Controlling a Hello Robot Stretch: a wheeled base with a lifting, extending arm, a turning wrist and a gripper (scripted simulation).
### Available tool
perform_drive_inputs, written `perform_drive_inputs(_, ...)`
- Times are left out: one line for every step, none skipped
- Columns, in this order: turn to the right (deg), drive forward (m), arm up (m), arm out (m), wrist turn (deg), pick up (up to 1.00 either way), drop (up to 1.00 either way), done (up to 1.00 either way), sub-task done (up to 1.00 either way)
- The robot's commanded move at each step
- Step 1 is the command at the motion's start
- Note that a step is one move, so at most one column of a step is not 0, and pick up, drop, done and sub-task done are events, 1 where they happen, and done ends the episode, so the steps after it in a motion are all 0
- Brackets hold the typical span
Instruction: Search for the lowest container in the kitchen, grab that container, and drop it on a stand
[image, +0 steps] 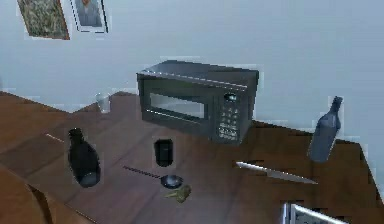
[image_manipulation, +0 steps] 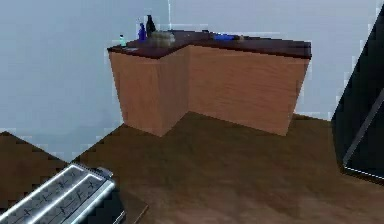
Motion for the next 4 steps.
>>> perform_drive_inputs(-45.0,0.0,0.0,0.0,0.0,0.0,0.0,0.0,0.0)
perform_drive_inputs(-45.0,0.0,0.0,0.0,0.0,0.0,0.0,0.0,0.0)
perform_drive_inputs(0.0,0.0,0.5,0.0,0.0,0.0,0.0,0.0,0.0)
perform_drive_inputs(0.0,0.0,0.36,0.0,0.0,0.0,0.0,0.0,0.0)
